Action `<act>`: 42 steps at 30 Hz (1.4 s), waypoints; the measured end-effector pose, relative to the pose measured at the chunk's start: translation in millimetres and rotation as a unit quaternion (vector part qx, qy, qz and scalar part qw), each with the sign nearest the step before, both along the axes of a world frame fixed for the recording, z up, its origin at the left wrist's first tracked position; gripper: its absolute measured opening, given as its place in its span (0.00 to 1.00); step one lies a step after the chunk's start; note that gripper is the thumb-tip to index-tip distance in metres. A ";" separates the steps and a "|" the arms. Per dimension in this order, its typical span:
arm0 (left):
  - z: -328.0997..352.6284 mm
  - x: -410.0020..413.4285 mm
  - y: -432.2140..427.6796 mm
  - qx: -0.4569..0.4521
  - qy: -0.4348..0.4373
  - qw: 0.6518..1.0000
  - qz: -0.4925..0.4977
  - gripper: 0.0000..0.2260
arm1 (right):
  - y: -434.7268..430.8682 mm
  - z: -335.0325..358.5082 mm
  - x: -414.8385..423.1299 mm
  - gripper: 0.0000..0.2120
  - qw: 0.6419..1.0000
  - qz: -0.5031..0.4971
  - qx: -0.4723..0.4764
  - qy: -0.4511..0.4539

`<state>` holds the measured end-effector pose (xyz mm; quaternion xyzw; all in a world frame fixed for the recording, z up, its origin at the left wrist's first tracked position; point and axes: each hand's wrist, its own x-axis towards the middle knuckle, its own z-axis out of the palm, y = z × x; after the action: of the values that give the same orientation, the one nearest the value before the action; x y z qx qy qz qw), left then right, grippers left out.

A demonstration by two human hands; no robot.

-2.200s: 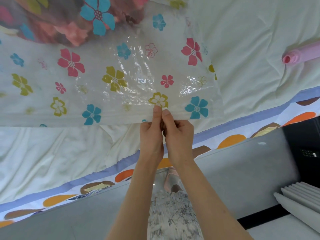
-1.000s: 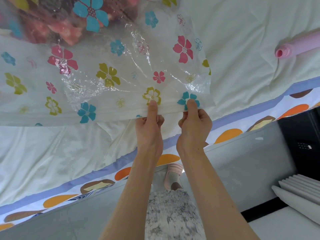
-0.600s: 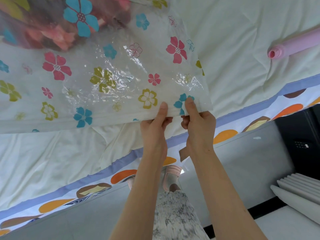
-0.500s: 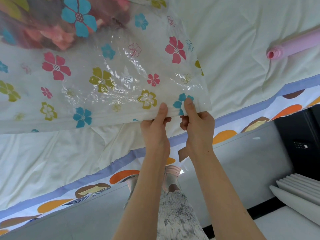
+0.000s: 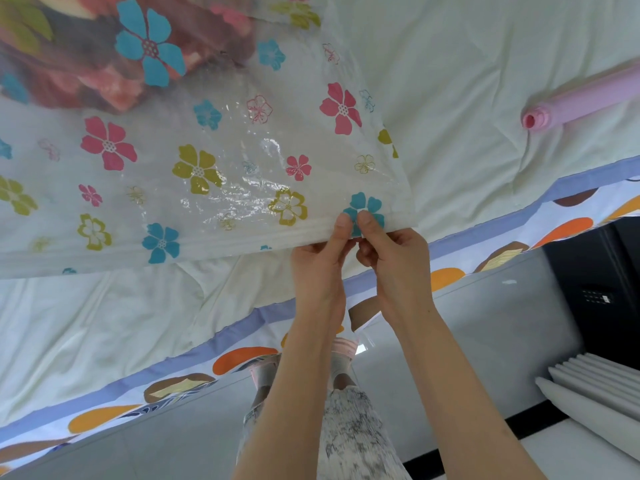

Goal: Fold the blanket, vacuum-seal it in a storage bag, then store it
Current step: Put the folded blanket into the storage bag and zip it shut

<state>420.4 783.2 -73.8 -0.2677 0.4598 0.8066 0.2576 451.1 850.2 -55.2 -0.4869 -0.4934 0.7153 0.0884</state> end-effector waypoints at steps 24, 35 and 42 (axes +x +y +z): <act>1.9 -3.2 13.2 -0.078 -0.088 0.990 0.074 0.16 | 12.6 -2.2 0.7 0.10 0.991 -0.119 -0.045 0.030; 2.5 -7.3 1.6 0.010 -0.099 0.995 0.002 0.09 | -7.1 -5.1 1.7 0.09 0.981 -0.130 -0.132 0.065; -6.9 -26.0 -69.8 -0.059 -0.078 0.988 0.123 0.15 | -26.1 -12.2 -13.4 0.09 0.981 -0.147 -0.123 0.021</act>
<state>394.4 713.4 -80.7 -0.3991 0.4483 0.7803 0.1758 437.7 824.1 -67.4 -0.5463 -0.3230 0.7595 0.1426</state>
